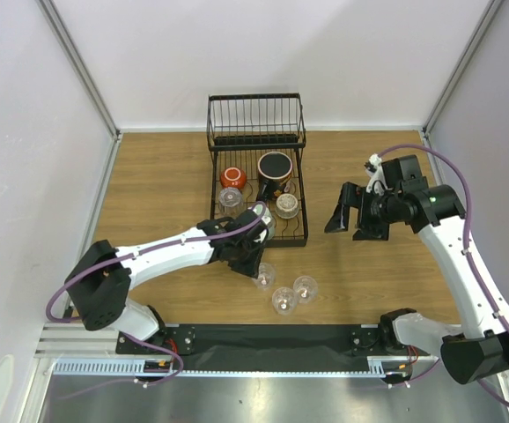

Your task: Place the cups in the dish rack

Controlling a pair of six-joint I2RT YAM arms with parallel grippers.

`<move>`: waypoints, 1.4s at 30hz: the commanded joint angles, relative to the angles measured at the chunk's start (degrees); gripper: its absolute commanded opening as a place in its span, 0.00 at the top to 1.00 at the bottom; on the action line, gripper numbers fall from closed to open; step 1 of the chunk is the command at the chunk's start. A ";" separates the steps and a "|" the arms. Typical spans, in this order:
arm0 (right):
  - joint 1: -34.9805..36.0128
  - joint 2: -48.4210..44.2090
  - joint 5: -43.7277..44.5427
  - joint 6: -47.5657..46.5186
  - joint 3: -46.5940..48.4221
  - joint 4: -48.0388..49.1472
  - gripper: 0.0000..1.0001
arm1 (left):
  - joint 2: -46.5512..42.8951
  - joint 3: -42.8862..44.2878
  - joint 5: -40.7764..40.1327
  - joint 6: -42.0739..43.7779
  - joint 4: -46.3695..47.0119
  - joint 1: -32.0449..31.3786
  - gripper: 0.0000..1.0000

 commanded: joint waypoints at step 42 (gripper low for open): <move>7.71 6.42 -15.37 55.88 7.93 58.01 0.01 | -28.37 2.94 -17.06 -10.63 57.74 3.16 1.00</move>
